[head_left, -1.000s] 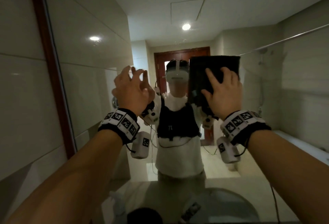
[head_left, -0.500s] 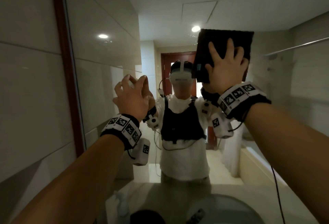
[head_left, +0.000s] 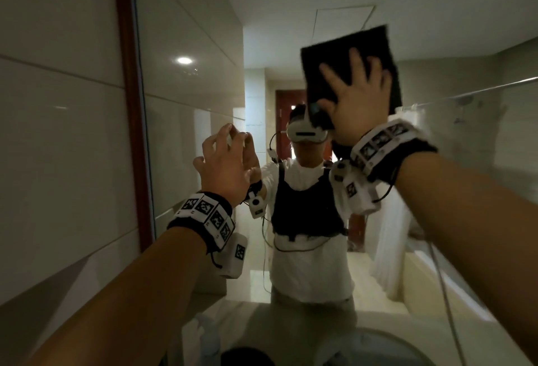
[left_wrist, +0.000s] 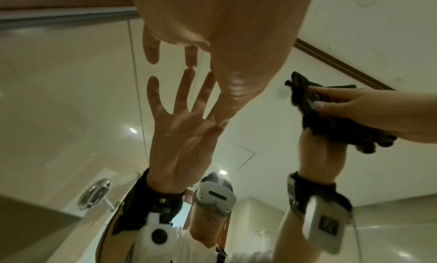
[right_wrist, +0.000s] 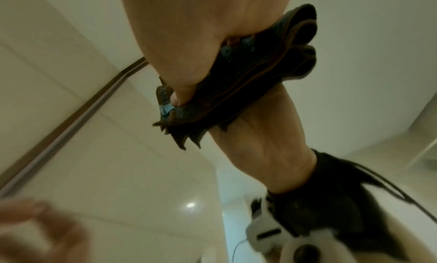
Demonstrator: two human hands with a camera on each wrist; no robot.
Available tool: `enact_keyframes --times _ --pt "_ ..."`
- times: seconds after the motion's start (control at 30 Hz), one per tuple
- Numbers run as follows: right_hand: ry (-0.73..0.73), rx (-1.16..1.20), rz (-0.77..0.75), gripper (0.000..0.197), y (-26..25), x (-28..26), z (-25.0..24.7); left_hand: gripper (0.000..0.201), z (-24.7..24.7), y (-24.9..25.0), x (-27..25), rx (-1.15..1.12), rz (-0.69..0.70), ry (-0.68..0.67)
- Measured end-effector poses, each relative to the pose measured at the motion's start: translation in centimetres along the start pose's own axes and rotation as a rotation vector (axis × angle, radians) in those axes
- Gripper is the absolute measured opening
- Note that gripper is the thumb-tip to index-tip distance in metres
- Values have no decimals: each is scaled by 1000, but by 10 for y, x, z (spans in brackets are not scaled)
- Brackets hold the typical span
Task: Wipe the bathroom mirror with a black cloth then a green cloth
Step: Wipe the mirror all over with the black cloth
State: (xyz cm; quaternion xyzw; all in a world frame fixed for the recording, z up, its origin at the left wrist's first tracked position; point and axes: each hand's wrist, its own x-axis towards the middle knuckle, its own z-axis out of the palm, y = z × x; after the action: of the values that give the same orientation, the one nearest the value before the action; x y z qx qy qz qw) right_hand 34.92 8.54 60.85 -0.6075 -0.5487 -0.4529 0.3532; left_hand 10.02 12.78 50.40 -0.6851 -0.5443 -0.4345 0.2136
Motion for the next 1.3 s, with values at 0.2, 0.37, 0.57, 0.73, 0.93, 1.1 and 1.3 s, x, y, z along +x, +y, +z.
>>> enact_keyframes --times 0.2,0.37,0.57,0.73,0.93,1.1,1.3 --pt "-1 4 89 64 1 16 -9 80 5 -5 -1 1 32 11" --pt "-36 -55 -210 67 -37 -32 11 80 3 -8 0 -15 54 26" --pt "-85 -31 -393 69 -72 -97 38 69 -2 -15 -14 -125 71 -16" --pt "-158 -18 -476 71 -79 -133 50 60 -2 -15 -51 -193 138 50" --pt "-154 149 -513 54 -80 -168 57 38 17 -3 -79 -254 436 84" --pt "-237 228 -605 42 -60 -185 55 39 34 14 -81 -308 432 -29" --pt "-270 368 -532 40 -27 -216 62 57 60 31 -105 -83 427 -34"
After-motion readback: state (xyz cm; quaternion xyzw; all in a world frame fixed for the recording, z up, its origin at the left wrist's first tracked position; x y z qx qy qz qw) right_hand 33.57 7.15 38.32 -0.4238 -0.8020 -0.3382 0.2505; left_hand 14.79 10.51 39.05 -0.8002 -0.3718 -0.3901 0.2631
